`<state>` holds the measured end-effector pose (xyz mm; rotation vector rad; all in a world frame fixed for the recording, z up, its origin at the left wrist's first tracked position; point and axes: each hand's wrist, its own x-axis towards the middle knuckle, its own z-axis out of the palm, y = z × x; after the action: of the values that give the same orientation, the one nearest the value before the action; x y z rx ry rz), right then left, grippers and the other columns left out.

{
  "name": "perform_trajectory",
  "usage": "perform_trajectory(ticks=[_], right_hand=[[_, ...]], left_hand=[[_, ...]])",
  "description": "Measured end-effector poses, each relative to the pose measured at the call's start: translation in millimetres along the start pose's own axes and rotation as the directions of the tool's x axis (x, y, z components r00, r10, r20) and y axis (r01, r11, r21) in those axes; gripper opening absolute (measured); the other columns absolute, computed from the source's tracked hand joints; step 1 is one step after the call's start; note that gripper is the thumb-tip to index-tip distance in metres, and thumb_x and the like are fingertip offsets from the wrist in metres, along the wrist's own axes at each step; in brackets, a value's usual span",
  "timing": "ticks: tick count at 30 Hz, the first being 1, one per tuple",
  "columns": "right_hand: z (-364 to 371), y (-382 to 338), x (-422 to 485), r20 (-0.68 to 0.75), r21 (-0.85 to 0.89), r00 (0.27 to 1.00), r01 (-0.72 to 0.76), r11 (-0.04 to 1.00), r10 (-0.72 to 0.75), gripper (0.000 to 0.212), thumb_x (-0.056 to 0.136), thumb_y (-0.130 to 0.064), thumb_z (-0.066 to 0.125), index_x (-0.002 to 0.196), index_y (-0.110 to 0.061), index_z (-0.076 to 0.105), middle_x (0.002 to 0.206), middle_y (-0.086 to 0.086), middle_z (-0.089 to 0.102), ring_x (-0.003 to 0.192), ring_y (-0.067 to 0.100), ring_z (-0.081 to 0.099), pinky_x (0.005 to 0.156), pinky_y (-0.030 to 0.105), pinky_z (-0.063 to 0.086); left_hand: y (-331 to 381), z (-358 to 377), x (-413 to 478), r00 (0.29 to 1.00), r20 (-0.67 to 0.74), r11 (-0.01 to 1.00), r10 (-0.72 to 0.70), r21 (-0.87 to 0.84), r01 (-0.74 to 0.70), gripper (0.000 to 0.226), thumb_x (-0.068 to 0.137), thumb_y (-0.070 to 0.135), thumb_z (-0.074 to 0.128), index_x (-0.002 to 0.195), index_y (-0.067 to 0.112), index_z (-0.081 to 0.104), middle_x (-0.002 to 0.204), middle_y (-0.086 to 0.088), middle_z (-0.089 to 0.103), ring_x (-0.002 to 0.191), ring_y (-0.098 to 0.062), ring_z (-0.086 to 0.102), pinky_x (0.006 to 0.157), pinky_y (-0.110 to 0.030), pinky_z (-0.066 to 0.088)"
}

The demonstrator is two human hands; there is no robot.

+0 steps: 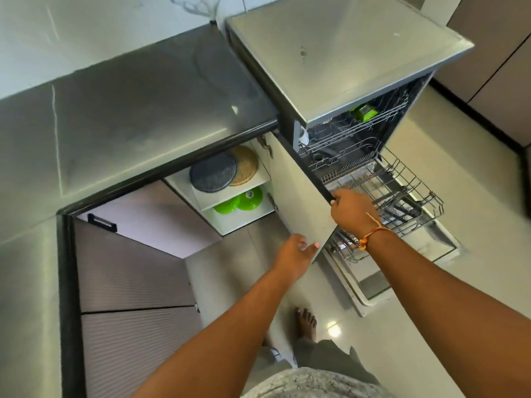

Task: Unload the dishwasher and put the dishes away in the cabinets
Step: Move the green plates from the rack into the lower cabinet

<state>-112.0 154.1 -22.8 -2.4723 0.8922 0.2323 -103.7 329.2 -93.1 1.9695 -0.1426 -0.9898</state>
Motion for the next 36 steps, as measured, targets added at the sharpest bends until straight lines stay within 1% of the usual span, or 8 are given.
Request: perform_trajectory(ticks=[4, 7, 12, 19, 22, 25, 29, 36], right_hand=[[9, -20, -2, 0.108, 0.065, 0.994, 0.026, 0.998, -0.033, 0.012, 0.089, -0.027, 0.067, 0.098, -0.022, 0.072, 0.095, 0.008, 0.073, 0.087, 0.028, 0.068, 0.081, 0.042, 0.058], [27, -45, -7, 0.176, 0.149, 0.983, 0.018, 0.989, -0.044, 0.019, 0.083, -0.035, 0.075, 0.097, -0.024, 0.069, 0.097, 0.005, 0.074, 0.089, 0.023, 0.069, 0.081, 0.034, 0.056], [66, -103, -3, 0.255, 0.195, 0.952, 0.122, 0.973, -0.171, 0.034, 0.08, -0.042, 0.077, 0.101, -0.016, 0.071, 0.094, 0.007, 0.073, 0.091, 0.027, 0.069, 0.077, 0.033, 0.055], [102, -188, 10, 0.287, 0.303, 0.907, 0.221, 0.927, -0.31, 0.02, 0.094, -0.028, 0.062, 0.095, -0.009, 0.066, 0.098, 0.013, 0.07, 0.093, 0.033, 0.063, 0.075, 0.032, 0.047], [117, -212, 27, 0.322, 0.384, 0.908, 0.134, 0.914, -0.269, 0.017, 0.095, -0.017, 0.057, 0.099, -0.003, 0.067, 0.1, 0.017, 0.068, 0.098, 0.035, 0.063, 0.084, 0.038, 0.052], [127, -230, 41, 0.406, 0.512, 0.888, -0.024, 0.859, -0.218, 0.02, 0.096, -0.009, 0.051, 0.099, 0.003, 0.066, 0.101, 0.024, 0.068, 0.104, 0.042, 0.063, 0.092, 0.05, 0.053], [115, -257, 39, 0.542, 0.713, 0.824, -0.346, 0.609, -0.166, 0.029, 0.102, -0.003, 0.038, 0.123, 0.002, 0.058, 0.13, 0.022, 0.06, 0.127, 0.03, 0.055, 0.11, 0.05, 0.041], [114, -299, 54, 0.569, 0.751, 0.771, -0.345, 0.563, -0.287, 0.05, 0.104, 0.002, 0.033, 0.146, -0.024, 0.038, 0.138, -0.015, 0.052, 0.133, 0.012, 0.044, 0.114, 0.043, 0.033]], left_hand=[[-8, -9, -12, 0.996, -0.087, 0.993, -0.033, -0.113, 0.023, 0.034, 0.082, 0.051, 0.069, 0.091, 0.023, 0.05, 0.084, 0.0, 0.057, 0.075, -0.018, 0.053, 0.069, -0.03, 0.044], [-17, -25, -12, 0.982, -0.16, 0.977, -0.098, -0.203, 0.064, 0.043, 0.072, 0.065, 0.066, 0.082, 0.026, 0.051, 0.069, 0.005, 0.053, 0.059, -0.02, 0.048, 0.063, -0.041, 0.046], [-22, -71, -14, 0.926, -0.32, 0.978, -0.2, -0.123, 0.169, 0.039, 0.085, 0.052, 0.064, 0.092, 0.014, 0.063, 0.076, 0.002, 0.062, 0.077, -0.028, 0.066, 0.067, -0.033, 0.049], [-44, -153, 7, 0.732, -0.478, 0.795, -0.486, -0.589, 0.143, 0.036, 0.089, 0.044, 0.065, 0.08, 0.009, 0.068, 0.084, -0.013, 0.071, 0.089, -0.032, 0.069, 0.088, -0.05, 0.056], [-33, -185, 16, 0.734, -0.447, 0.695, -0.512, -0.717, 0.049, 0.024, 0.096, 0.028, 0.06, 0.078, 0.012, 0.06, 0.082, -0.009, 0.067, 0.087, -0.027, 0.065, 0.092, -0.045, 0.054], [-29, -205, 34, 0.766, -0.387, 0.563, -0.513, -0.825, -0.039, 0.023, 0.102, 0.021, 0.048, 0.083, 0.013, 0.057, 0.085, -0.003, 0.063, 0.08, -0.016, 0.06, 0.076, -0.031, 0.053], [-27, -231, 60, 0.744, -0.328, 0.375, -0.582, -0.92, -0.112, 0.016, 0.103, 0.018, 0.046, 0.109, 0.006, 0.056, 0.095, -0.006, 0.062, 0.075, -0.011, 0.057, 0.062, -0.023, 0.047], [-31, -273, 87, 0.762, -0.372, 0.41, -0.53, -0.899, -0.154, 0.028, 0.101, 0.009, 0.046, 0.126, 0.016, 0.057, 0.117, -0.002, 0.065, 0.096, -0.013, 0.062, 0.071, -0.026, 0.047]])
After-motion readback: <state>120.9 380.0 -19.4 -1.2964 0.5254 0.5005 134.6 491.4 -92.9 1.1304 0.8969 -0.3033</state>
